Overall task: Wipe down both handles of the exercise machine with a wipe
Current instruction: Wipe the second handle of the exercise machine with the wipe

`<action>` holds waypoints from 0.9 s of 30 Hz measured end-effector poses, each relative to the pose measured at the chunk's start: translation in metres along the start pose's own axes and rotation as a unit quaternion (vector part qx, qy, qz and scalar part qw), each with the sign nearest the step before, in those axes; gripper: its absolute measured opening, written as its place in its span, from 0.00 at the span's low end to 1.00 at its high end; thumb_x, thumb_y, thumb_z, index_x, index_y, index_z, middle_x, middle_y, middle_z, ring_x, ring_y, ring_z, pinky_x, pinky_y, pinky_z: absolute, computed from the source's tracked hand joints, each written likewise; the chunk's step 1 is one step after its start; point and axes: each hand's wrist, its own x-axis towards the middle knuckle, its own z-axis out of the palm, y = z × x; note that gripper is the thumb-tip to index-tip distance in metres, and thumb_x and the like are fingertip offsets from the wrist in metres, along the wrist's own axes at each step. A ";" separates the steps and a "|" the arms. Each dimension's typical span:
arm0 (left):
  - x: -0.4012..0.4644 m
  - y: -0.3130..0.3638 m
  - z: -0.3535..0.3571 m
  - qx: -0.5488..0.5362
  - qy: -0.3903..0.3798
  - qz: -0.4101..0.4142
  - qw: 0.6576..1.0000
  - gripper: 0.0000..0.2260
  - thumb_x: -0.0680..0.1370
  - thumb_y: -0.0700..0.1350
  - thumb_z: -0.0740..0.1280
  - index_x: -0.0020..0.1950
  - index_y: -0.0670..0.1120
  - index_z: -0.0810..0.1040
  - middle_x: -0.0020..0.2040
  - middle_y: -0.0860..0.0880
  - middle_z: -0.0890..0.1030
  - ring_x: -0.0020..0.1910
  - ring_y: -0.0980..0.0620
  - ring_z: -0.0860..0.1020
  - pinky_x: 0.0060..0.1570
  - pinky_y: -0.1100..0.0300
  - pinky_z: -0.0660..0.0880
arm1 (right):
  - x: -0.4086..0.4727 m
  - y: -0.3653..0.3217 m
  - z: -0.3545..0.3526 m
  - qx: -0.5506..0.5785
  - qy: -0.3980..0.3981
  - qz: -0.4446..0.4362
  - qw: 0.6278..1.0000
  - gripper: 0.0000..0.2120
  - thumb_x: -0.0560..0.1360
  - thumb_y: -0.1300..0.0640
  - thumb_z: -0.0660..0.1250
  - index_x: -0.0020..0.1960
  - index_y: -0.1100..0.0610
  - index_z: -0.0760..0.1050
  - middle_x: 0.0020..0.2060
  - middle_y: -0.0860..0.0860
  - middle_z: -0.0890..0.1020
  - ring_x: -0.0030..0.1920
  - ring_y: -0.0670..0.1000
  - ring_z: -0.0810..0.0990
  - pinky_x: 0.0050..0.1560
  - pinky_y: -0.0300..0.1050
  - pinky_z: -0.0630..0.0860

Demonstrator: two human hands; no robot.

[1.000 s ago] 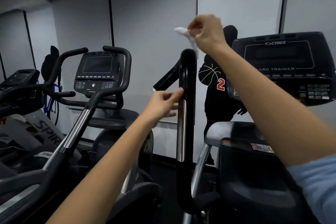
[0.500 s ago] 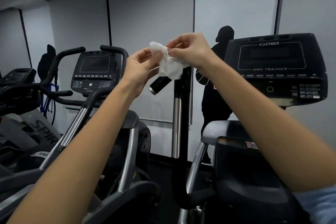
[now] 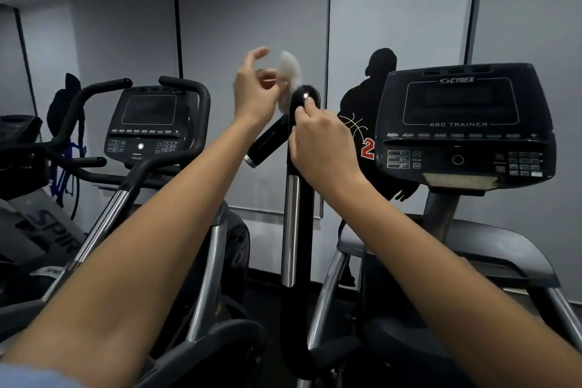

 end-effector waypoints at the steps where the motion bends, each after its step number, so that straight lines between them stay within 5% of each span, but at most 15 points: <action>1: 0.003 0.003 0.006 0.004 -0.029 0.016 0.999 0.15 0.73 0.32 0.69 0.59 0.41 0.76 0.48 0.49 0.81 0.41 0.64 0.79 0.47 0.69 0.77 | 0.003 -0.002 -0.003 -0.012 0.004 0.000 1.000 0.14 0.77 0.61 0.56 0.59 0.65 0.72 0.65 0.61 0.72 0.53 0.58 0.77 0.45 0.44 0.72; 4: 0.012 0.000 0.014 0.005 -0.106 0.041 0.994 0.14 0.73 0.28 0.64 0.54 0.39 0.81 0.50 0.46 0.82 0.41 0.65 0.80 0.49 0.67 0.77 | 0.005 -0.004 -0.006 -0.037 -0.003 0.001 0.999 0.10 0.76 0.63 0.57 0.53 0.64 0.74 0.60 0.59 0.75 0.48 0.57 0.79 0.38 0.42 0.65; 7: 0.026 -0.012 0.013 0.073 -0.154 0.051 0.984 0.17 0.73 0.27 0.63 0.55 0.44 0.81 0.50 0.49 0.81 0.47 0.58 0.80 0.50 0.65 0.77 | 0.003 -0.003 0.003 -0.056 -0.013 0.019 0.998 0.09 0.73 0.63 0.61 0.51 0.64 0.76 0.62 0.61 0.76 0.43 0.57 0.81 0.35 0.42 0.69; 9: 0.031 -0.023 0.014 0.111 -0.152 0.058 0.980 0.17 0.73 0.27 0.63 0.54 0.43 0.82 0.47 0.50 0.81 0.39 0.67 0.77 0.43 0.71 0.75 | 0.003 -0.003 0.007 -0.050 -0.003 0.025 0.998 0.09 0.72 0.63 0.63 0.50 0.64 0.77 0.61 0.62 0.77 0.41 0.57 0.81 0.34 0.42 0.73; 12: 0.029 -0.036 0.022 0.108 -0.131 0.067 0.983 0.13 0.73 0.31 0.65 0.52 0.43 0.83 0.39 0.52 0.78 0.29 0.71 0.71 0.33 0.75 0.68 | 0.001 -0.001 0.012 -0.027 0.005 0.024 0.999 0.14 0.73 0.63 0.61 0.56 0.66 0.75 0.64 0.63 0.74 0.48 0.59 0.81 0.41 0.45 0.76; 18: 0.020 -0.069 0.019 0.177 -0.126 0.015 0.976 0.07 0.72 0.36 0.67 0.41 0.44 0.83 0.35 0.51 0.75 0.38 0.59 0.71 0.37 0.62 0.68 | -0.008 0.002 0.016 0.003 0.010 0.003 1.000 0.23 0.79 0.58 0.56 0.72 0.64 0.62 0.72 0.60 0.64 0.70 0.59 0.67 0.66 0.48 0.70; 24: 0.019 -0.044 0.029 -0.031 -0.071 0.014 0.997 0.08 0.74 0.40 0.70 0.53 0.42 0.83 0.48 0.49 0.84 0.45 0.59 0.81 0.46 0.66 0.78 | -0.009 0.001 0.021 0.006 0.020 0.010 1.000 0.23 0.78 0.59 0.58 0.71 0.65 0.62 0.71 0.61 0.64 0.69 0.61 0.67 0.64 0.50 0.71; 27: 0.022 -0.041 0.031 0.040 -0.101 0.063 0.992 0.07 0.75 0.41 0.69 0.51 0.42 0.83 0.42 0.55 0.82 0.36 0.71 0.77 0.39 0.74 0.73 | -0.009 0.000 0.024 0.014 0.027 0.020 0.999 0.23 0.78 0.59 0.59 0.71 0.65 0.63 0.71 0.61 0.65 0.68 0.61 0.68 0.62 0.51 0.73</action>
